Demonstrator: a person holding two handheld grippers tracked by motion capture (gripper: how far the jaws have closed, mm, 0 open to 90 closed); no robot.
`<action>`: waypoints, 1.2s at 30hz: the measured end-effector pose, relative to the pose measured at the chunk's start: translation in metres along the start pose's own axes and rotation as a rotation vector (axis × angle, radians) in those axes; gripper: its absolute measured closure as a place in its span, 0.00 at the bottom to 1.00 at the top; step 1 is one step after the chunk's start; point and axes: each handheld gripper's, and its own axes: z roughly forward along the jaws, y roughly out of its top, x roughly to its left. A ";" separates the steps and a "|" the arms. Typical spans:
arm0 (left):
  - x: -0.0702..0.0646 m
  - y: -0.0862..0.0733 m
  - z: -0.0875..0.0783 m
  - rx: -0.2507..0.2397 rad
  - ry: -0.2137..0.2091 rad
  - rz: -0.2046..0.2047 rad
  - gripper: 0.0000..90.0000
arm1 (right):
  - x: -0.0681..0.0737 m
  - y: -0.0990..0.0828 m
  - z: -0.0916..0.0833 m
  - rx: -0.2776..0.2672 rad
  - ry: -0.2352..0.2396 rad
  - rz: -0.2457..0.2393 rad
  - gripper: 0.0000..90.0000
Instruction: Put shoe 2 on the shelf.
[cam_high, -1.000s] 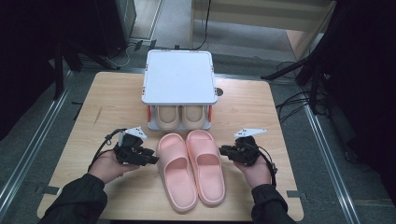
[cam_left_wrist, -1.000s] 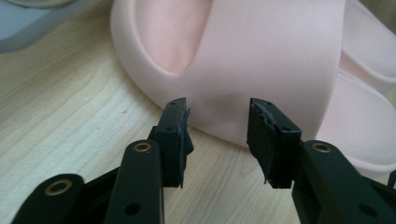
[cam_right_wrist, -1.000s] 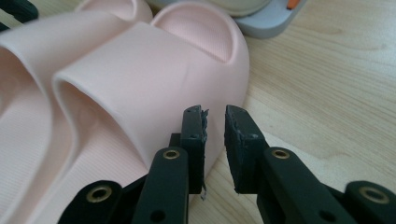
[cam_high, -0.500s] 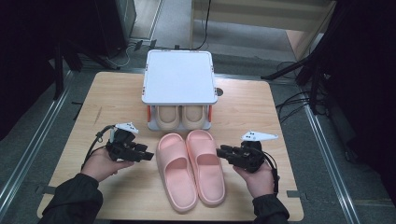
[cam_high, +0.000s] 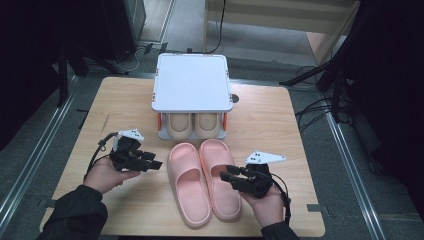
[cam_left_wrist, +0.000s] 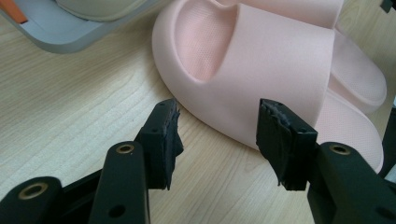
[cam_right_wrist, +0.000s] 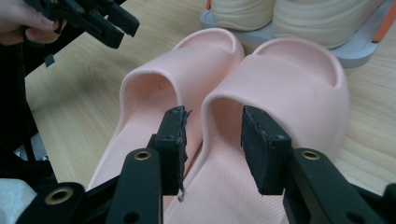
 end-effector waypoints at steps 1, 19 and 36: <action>0.001 0.000 -0.001 -0.002 0.000 0.002 0.54 | 0.001 -0.001 0.002 0.003 0.002 -0.002 0.68; 0.004 0.000 0.001 0.005 0.007 -0.010 0.54 | 0.018 -0.012 0.045 0.031 -0.059 -0.003 0.52; 0.004 -0.008 -0.004 -0.002 0.030 -0.025 0.55 | 0.029 -0.006 0.083 0.021 -0.148 0.034 0.43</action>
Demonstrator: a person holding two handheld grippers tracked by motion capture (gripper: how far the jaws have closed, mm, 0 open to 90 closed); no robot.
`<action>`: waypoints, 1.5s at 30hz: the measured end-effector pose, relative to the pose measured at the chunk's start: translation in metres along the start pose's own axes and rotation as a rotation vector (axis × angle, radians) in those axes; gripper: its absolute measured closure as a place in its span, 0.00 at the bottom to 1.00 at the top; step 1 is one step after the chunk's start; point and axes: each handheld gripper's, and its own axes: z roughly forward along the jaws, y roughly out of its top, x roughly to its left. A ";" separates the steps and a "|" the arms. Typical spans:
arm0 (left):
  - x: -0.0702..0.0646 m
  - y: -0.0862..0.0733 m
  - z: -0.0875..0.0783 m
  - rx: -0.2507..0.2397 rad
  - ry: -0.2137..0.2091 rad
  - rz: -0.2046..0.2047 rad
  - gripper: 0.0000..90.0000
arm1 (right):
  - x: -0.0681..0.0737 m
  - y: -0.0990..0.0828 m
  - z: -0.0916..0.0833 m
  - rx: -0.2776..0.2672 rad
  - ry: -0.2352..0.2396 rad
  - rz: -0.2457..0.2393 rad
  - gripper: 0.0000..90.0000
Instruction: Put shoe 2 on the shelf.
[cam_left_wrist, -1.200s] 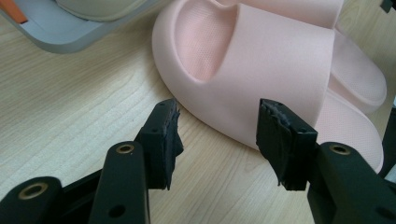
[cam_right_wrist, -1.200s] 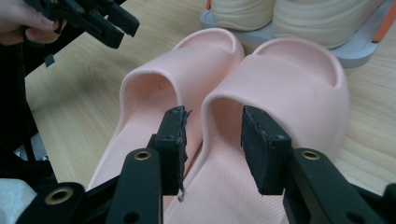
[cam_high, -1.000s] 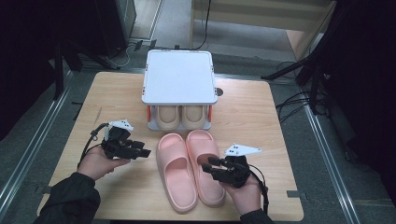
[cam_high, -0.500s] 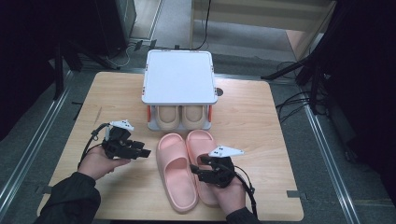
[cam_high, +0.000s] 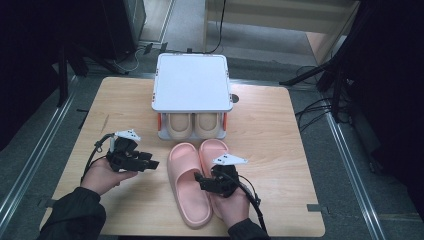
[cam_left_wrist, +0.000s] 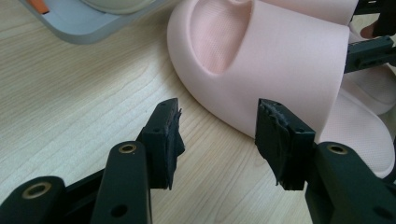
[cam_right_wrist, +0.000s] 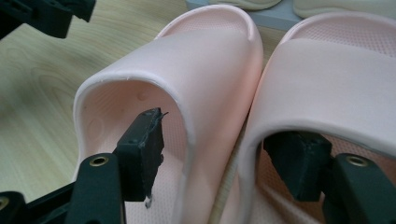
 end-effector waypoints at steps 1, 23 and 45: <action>0.000 -0.001 -0.001 0.002 0.001 0.001 0.55 | 0.001 0.000 0.001 -0.002 -0.010 0.004 0.43; 0.003 -0.007 -0.005 -0.011 0.029 -0.027 0.56 | -0.012 0.004 0.000 0.024 -0.037 0.019 0.80; 0.018 -0.012 -0.026 -0.085 0.052 -0.051 0.52 | -0.018 0.020 -0.032 0.083 0.158 -0.163 0.87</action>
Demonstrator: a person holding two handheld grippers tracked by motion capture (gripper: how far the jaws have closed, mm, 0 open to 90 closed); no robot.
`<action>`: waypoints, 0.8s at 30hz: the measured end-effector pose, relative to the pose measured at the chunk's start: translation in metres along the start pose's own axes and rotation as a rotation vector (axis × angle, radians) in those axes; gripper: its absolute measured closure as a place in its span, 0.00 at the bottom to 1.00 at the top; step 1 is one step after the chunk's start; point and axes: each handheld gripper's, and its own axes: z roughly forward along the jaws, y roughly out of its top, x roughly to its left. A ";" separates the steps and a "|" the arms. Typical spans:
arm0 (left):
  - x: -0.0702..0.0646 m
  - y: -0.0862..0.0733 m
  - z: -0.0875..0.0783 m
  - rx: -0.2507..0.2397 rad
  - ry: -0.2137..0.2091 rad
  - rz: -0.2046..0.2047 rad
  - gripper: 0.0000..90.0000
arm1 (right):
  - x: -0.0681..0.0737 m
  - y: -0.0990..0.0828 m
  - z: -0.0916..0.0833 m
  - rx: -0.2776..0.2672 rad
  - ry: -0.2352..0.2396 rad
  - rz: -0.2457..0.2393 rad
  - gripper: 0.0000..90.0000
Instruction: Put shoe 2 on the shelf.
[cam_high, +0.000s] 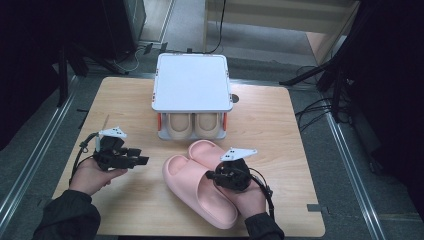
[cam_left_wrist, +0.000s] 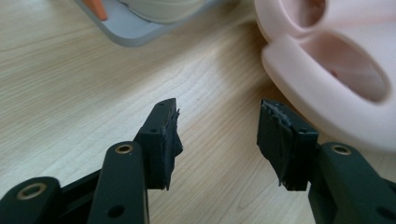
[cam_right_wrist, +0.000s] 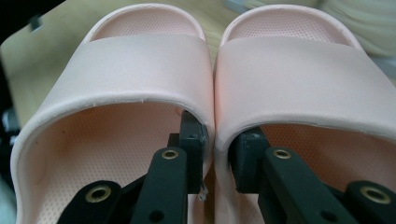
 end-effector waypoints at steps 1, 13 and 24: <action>0.002 -0.001 -0.001 -0.005 0.005 -0.009 0.51 | 0.001 0.001 0.000 0.004 0.014 -0.028 0.86; 0.011 -0.005 -0.007 0.004 0.022 -0.044 0.47 | 0.000 0.030 0.010 0.046 0.237 -0.149 0.86; 0.020 -0.011 -0.016 -0.005 0.040 -0.071 0.48 | -0.003 0.059 0.017 0.114 0.382 -0.244 0.86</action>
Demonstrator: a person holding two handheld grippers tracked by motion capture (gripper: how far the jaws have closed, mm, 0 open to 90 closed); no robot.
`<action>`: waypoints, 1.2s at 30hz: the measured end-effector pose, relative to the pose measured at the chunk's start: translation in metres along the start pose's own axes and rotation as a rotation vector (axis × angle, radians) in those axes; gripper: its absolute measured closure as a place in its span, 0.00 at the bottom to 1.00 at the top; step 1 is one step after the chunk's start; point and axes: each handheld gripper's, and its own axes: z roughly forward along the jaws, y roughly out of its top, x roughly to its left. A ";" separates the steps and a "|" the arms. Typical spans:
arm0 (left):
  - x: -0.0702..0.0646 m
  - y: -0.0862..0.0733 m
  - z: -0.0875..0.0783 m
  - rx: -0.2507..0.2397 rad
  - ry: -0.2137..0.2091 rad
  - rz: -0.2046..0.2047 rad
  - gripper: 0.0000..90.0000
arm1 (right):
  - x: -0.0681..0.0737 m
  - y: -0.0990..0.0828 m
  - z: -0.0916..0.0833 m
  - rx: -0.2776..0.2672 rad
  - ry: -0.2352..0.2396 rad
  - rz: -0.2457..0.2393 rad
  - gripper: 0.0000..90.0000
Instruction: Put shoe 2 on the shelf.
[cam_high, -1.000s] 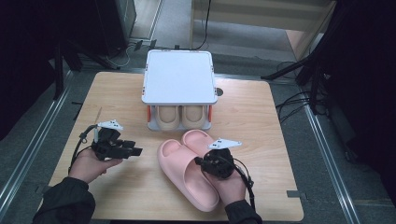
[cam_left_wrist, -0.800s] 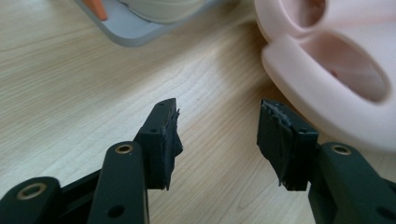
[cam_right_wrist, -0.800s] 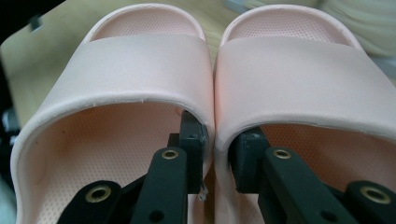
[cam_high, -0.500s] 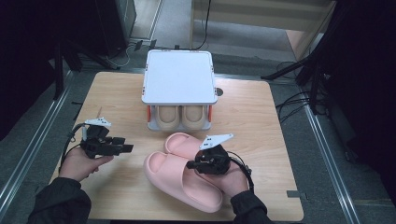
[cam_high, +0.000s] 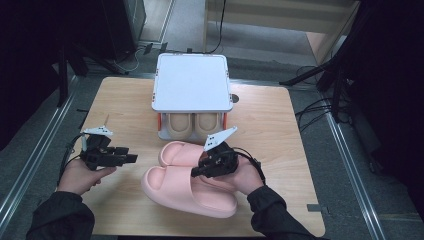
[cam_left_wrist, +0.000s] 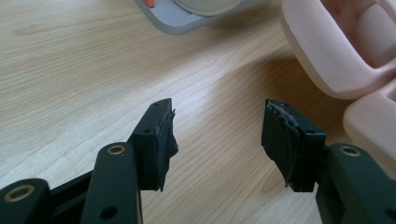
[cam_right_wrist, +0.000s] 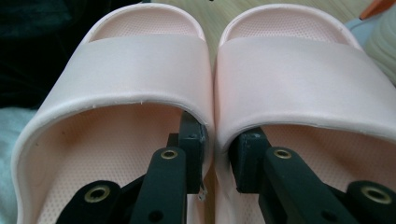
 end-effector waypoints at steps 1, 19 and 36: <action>0.000 0.000 0.000 -0.004 0.002 -0.004 0.48 | 0.000 0.003 -0.001 0.006 0.004 -0.009 0.86; 0.006 -0.003 -0.002 0.002 0.008 -0.029 0.46 | 0.004 0.062 -0.024 0.015 0.032 -0.095 0.86; 0.006 -0.004 0.002 0.013 0.002 -0.024 0.45 | 0.001 0.111 -0.043 0.008 0.023 -0.123 0.86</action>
